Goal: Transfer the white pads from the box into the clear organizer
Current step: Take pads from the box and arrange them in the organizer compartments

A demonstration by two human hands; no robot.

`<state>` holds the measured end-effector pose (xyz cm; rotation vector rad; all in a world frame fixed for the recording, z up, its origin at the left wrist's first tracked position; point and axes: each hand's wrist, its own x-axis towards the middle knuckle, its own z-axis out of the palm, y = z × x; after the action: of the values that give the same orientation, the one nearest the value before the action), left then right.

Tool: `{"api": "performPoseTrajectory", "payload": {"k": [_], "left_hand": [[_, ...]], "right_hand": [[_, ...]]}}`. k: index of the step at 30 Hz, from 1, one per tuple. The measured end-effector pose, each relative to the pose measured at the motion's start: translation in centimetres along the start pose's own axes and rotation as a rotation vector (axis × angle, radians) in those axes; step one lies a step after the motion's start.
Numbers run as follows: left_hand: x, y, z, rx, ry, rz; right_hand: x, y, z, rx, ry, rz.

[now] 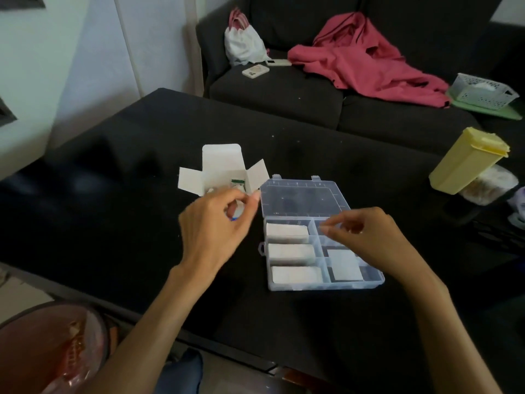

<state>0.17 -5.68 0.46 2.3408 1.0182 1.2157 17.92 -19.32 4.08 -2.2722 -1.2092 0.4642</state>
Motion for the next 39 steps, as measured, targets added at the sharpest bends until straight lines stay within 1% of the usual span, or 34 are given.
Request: {"api": "performPoseTrajectory", "payload": {"k": [1,2,3,5,6,8,9,11,13,15,17,18,22,25,27,29,33,36,39], "left_hand": [[0.5,-0.7,-0.4,0.061,0.095,-0.005],[0.8,-1.4,-0.6,0.146,0.128,-0.024],[1.2,-2.3,-0.7,0.23,0.125,-0.055],[1.6,-3.9,-1.0,0.348,0.048,-0.125],[1.7,-4.7,-1.1,0.369,-0.003,-0.168],[1.6,-5.5,-1.3,0.306,-0.083,-0.273],[1.5,-5.8,-1.5,0.243,-0.092,-0.329],[1.3,-5.9,-1.8,0.159,-0.084,-0.417],[1.3,-5.9,-1.9,0.129,-0.098,-0.473],[1.4,-5.7,-1.9,0.084,-0.108,-0.492],[1.7,-5.6,-1.7,0.045,-0.119,-0.466],[1.8,-5.6,-1.6,0.038,-0.15,-0.452],[2.2,-5.4,-1.2,0.086,-0.324,-0.406],[2.5,-5.2,-1.1,0.069,-0.322,-0.409],[2.6,-5.2,-0.9,0.043,-0.318,-0.432],[2.7,-5.3,-0.6,0.003,-0.35,-0.451],[2.9,-5.8,-0.4,-0.194,-0.366,-0.547],[2.8,-6.0,-0.4,-0.274,-0.331,-0.559],[2.7,-6.2,-0.4,-0.33,-0.328,-0.551]], "right_hand": [[0.3,-1.1,0.0,0.025,0.043,-0.065],[0.6,-2.3,0.1,0.047,0.083,-0.127],[1.2,-3.7,0.3,0.064,0.113,-0.197],[2.7,-6.9,0.9,0.071,0.118,-0.33],[3.8,-8.5,1.5,0.06,0.089,-0.393],[6.6,-10.9,2.8,-0.022,-0.002,-0.46],[8.1,-11.9,3.5,-0.099,-0.053,-0.46],[10.8,-13.0,4.9,-0.259,-0.161,-0.374],[12.2,-13.4,6.0,-0.373,-0.271,-0.247],[12.6,-13.4,7.0,-0.503,-0.327,-0.195],[12.5,-13.6,8.0,-0.575,-0.298,-0.17],[12.4,-13.8,8.4,-0.587,-0.268,-0.16],[11.6,-14.1,8.8,-0.567,-0.078,-0.088],[11.5,-13.5,7.6,-0.518,0.048,0.001],[11.4,-13.0,6.9,-0.55,0.096,0.035],[11.2,-12.3,6.8,-0.61,0.101,0.016],[11.2,-11.3,8.0,-0.675,0.049,-0.017],[11.8,-11.5,8.5,-0.767,-0.035,-0.032],[12.6,-11.8,8.9,-0.803,-0.143,0.002]]}}
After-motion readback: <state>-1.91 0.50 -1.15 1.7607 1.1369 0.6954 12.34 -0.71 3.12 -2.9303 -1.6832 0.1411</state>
